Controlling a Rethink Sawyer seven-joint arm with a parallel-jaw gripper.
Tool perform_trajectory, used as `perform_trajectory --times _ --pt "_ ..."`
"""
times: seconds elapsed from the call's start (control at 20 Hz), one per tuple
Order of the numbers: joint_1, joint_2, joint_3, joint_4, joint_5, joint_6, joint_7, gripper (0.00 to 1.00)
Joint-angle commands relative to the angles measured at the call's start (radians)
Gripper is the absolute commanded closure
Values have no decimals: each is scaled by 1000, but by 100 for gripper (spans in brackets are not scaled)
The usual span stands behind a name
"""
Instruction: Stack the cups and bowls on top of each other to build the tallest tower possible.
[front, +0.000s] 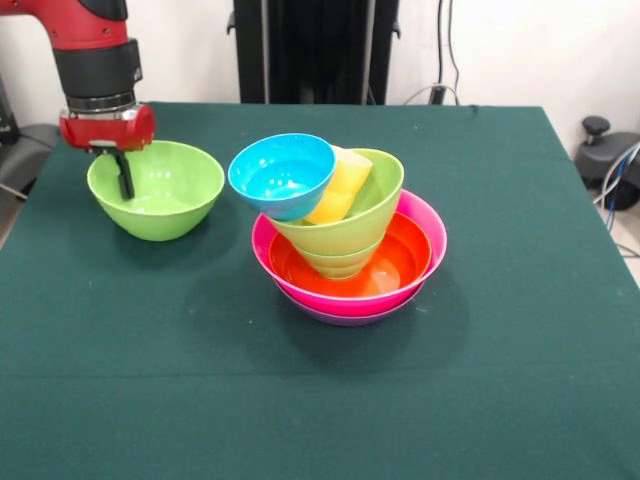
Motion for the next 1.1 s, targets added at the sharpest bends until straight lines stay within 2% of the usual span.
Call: perform_trajectory --times 0.05,0.25,0.5,0.75,0.9,1.1 --pt "61 -182 30 128 99 47 -41 100" --pt "59 -289 67 197 210 89 -51 100" --pt "58 -365 100 208 314 135 -97 100" --pt "55 -506 142 278 443 154 -92 100" --pt "37 -574 209 332 562 193 -101 100" --pt "42 -672 260 393 688 205 -75 100"
